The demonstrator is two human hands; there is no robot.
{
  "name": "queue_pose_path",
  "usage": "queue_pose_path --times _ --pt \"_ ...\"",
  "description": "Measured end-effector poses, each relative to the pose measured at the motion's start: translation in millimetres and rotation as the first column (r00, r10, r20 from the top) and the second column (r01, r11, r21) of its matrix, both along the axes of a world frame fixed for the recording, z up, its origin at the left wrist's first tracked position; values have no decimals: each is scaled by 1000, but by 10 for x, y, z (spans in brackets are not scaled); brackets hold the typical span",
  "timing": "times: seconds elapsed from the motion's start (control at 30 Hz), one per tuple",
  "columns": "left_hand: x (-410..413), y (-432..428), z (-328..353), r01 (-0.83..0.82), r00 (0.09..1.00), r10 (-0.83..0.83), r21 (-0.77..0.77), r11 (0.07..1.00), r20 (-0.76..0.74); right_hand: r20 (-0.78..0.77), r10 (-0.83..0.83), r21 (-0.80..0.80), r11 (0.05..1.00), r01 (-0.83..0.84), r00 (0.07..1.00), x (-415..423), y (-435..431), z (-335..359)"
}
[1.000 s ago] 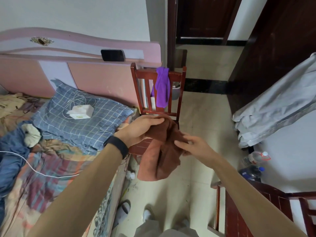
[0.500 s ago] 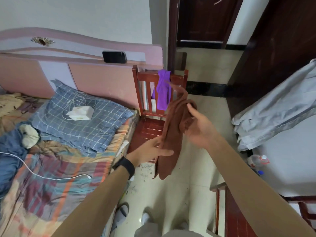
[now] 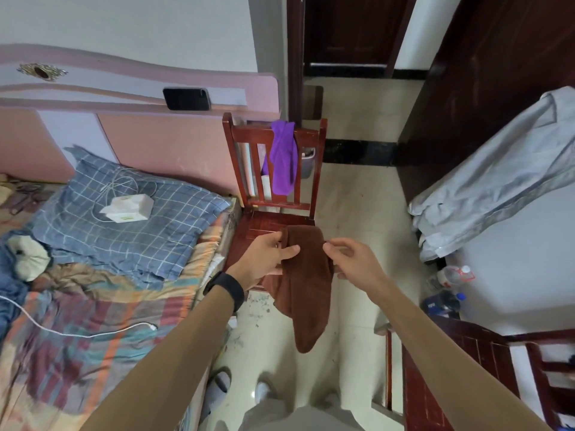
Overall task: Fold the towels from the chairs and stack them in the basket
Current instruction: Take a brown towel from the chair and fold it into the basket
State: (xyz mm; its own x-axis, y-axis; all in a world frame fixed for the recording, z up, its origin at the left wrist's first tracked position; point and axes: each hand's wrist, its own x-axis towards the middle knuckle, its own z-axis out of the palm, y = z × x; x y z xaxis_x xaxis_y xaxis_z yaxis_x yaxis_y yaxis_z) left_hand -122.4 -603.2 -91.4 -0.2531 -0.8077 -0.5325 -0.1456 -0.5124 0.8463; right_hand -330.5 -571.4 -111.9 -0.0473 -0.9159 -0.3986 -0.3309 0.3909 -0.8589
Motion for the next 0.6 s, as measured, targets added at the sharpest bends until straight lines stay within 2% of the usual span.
queue_pose_path --times 0.07,0.17,0.23,0.33,0.4,0.47,0.5,0.57,0.6 --pt "-1 19 -11 1 999 -1 -2 1000 -38 -42 42 -53 998 -44 998 9 7 20" --pt "-26 38 -29 55 996 -55 -9 998 -70 -233 49 -145 986 -85 971 77 22 -7" --pt "-25 30 -35 125 992 -125 -22 992 -28 -298 25 -166 983 -77 954 138 18 7" --pt "100 -10 -30 177 974 -164 -69 982 159 -231 -86 -143 988 54 969 96 -62 -61" --pt "264 -52 -63 184 929 -130 -128 975 348 -189 -186 -137 977 162 964 -22 -123 -104" --pt "452 -69 -67 130 873 -55 -122 984 485 -213 -279 -139 957 253 936 -179 -168 -120" --pt "543 -69 -69 62 862 3 -109 992 508 -259 -313 -145 948 284 914 -285 -196 -128" --pt "710 -73 -97 -112 892 129 -64 992 432 -272 -385 -145 923 357 882 -505 -266 -134" --pt "763 -77 -90 -197 912 199 -43 979 359 -182 -439 -113 898 425 880 -611 -309 -140"
